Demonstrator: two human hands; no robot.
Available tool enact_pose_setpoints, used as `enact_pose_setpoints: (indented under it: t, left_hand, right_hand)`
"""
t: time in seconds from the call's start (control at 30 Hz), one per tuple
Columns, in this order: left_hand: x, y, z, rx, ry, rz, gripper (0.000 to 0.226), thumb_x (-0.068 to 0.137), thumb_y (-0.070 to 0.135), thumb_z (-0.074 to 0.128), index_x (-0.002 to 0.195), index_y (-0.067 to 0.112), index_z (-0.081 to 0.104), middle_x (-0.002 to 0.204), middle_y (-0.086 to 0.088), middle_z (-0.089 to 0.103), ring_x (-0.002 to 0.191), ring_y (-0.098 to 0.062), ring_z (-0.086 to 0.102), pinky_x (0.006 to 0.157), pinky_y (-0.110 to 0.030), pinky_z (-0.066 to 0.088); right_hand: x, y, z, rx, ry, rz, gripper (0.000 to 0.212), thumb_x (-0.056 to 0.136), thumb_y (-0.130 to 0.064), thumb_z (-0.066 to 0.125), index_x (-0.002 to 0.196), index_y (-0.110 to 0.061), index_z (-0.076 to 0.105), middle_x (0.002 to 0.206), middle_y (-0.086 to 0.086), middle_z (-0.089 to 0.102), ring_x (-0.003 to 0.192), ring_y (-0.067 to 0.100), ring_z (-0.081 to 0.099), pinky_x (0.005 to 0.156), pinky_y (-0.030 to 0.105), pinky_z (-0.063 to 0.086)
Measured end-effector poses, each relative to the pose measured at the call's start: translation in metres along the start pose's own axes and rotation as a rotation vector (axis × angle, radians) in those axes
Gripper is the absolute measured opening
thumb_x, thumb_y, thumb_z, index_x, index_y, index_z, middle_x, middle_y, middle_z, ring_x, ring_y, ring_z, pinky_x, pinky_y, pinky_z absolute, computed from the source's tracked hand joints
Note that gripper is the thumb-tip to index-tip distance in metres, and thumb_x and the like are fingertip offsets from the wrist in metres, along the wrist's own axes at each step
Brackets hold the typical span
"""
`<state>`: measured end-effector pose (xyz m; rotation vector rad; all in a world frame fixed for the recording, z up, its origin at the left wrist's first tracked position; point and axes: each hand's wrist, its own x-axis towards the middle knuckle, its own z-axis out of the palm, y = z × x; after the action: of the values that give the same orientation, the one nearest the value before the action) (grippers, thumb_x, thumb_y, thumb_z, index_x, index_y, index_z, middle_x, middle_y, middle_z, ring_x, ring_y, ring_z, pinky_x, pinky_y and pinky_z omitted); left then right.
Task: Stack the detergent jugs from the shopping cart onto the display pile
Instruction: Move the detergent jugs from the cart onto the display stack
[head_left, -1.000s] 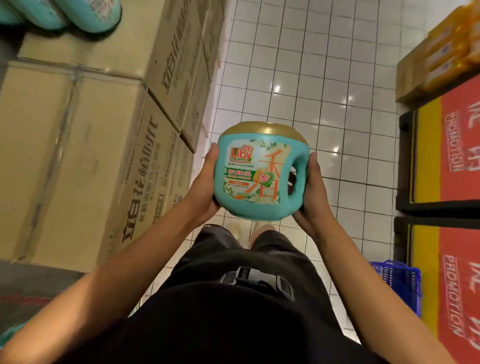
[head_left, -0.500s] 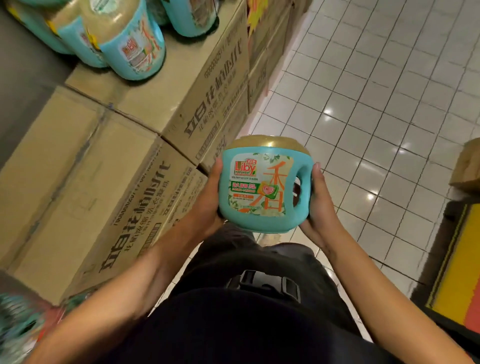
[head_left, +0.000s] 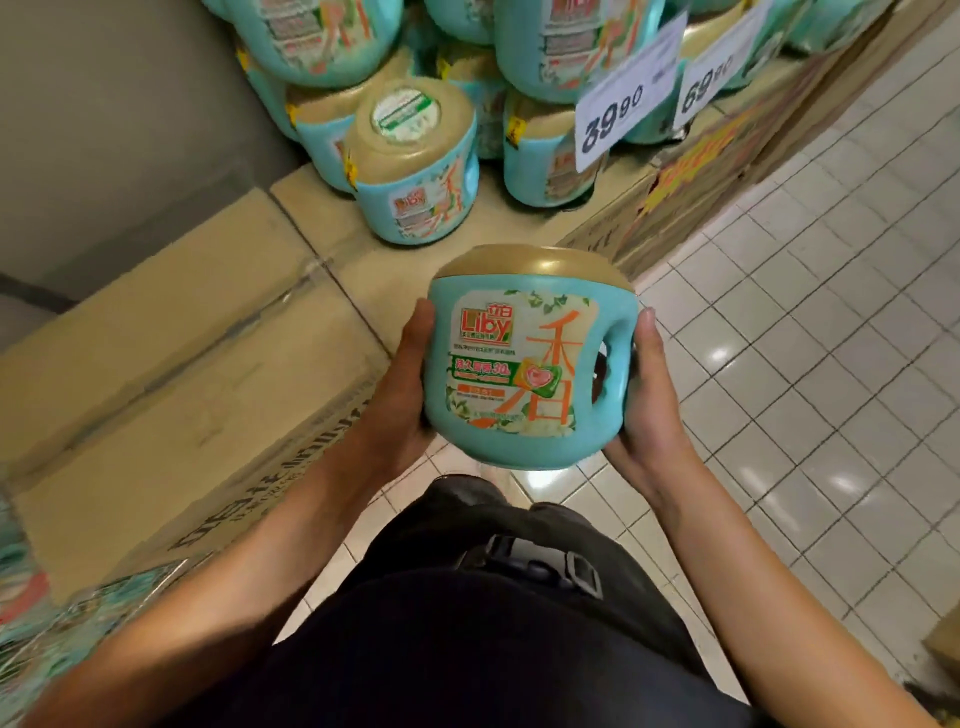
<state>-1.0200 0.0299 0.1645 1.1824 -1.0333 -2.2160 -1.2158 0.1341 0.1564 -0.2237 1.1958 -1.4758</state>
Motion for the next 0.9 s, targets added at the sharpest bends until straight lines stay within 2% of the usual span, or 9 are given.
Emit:
enact_pose_setpoints:
  t: [0.07,0.13,0.2,0.33,0.5,0.63,0.73,0.8,0.9]
  left_hand:
    - [0.012,0.022,-0.005,-0.045,0.030,0.048,0.067,0.103,0.069,0.031,0.143,0.027,0.065,0.146,-0.012,0.064,0.136,-0.033,0.061,0.108,-0.054,0.054]
    - [0.021,0.044,-0.009,-0.071,0.041,0.108,0.064,0.104,0.066,0.031,0.139,0.028,0.068,0.144,-0.011,0.066,0.134,-0.031,0.063,0.100,-0.047,0.058]
    - [0.027,0.067,-0.013,-0.101,0.096,0.181,0.064,0.104,0.066,0.033,0.142,0.026,0.066,0.145,-0.013,0.065,0.135,-0.033,0.062,0.104,-0.053,0.055]
    - [0.037,0.104,-0.015,-0.076,0.127,0.367,0.073,0.096,0.075,0.050,0.146,0.022,0.062,0.148,-0.017,0.062,0.138,-0.040,0.058,0.111,-0.062,0.048]
    - [0.061,0.138,-0.013,-0.050,0.173,0.559,0.089,0.085,0.079,0.062,0.146,0.013,0.060,0.143,-0.023,0.063,0.135,-0.044,0.059,0.104,-0.064,0.052]
    - [0.084,0.164,-0.017,0.015,0.239,0.601,0.113,0.076,0.086,0.065,0.151,0.003,0.051,0.145,-0.029,0.059,0.135,-0.048,0.057,0.108,-0.071,0.047]
    - [0.098,0.174,-0.020,0.050,0.305,0.620,0.134,0.062,0.091,0.071,0.152,-0.003,0.045,0.137,-0.026,0.066,0.127,-0.043,0.065,0.101,-0.059,0.056]
    - [0.105,0.172,-0.022,0.108,0.329,0.650,0.131,0.060,0.090,0.072,0.150,-0.001,0.046,0.133,-0.016,0.071,0.123,-0.033,0.069,0.094,-0.045,0.061]
    - [0.115,0.163,-0.031,0.120,0.357,0.671,0.127,0.068,0.086,0.070,0.150,-0.006,0.042,0.141,-0.024,0.063,0.127,-0.033,0.065,0.098,-0.044,0.058]
  right_hand:
    - [0.020,-0.023,0.025,-0.027,-0.115,-0.004,0.056,0.097,-0.073,0.050,0.113,-0.028,0.080,0.106,0.020,0.062,0.100,0.037,0.061,0.107,0.050,0.047]
    - [0.040,-0.040,0.042,-0.020,-0.226,-0.005,0.059,0.097,-0.072,0.049,0.114,-0.024,0.080,0.108,0.025,0.052,0.105,0.041,0.049,0.117,0.065,0.038]
    - [0.064,-0.055,0.057,-0.026,-0.298,-0.004,0.062,0.099,-0.069,0.046,0.122,-0.020,0.077,0.118,0.023,0.047,0.113,0.042,0.042,0.119,0.079,0.019]
    - [0.100,-0.088,0.093,-0.042,-0.298,-0.040,0.066,0.109,-0.059,0.036,0.151,-0.012,0.056,0.146,0.023,0.061,0.139,0.040,0.057,0.119,0.061,0.042]
    - [0.132,-0.116,0.127,-0.077,-0.451,-0.118,0.060,0.109,-0.054,0.046,0.151,-0.011,0.053,0.149,0.021,0.060,0.142,0.036,0.054,0.113,0.050,0.050]
    - [0.155,-0.120,0.134,-0.306,-0.437,-0.286,0.111,0.074,-0.060,0.088,0.161,-0.020,0.032,0.156,0.008,0.053,0.144,0.028,0.052,0.117,0.048,0.046]
    - [0.181,-0.118,0.131,-0.524,-0.502,-0.397,0.121,0.067,-0.041,0.095,0.163,-0.029,0.023,0.159,-0.001,0.048,0.144,0.017,0.053,0.115,0.051,0.049]
    - [0.194,-0.114,0.128,-0.586,-0.510,-0.405,0.131,0.062,-0.036,0.098,0.164,-0.034,0.015,0.162,-0.006,0.043,0.143,0.010,0.052,0.116,0.047,0.050]
    - [0.205,-0.106,0.127,-0.619,-0.486,-0.406,0.138,0.060,-0.037,0.101,0.164,-0.043,0.011,0.166,-0.012,0.036,0.145,0.005,0.049,0.118,0.047,0.047]
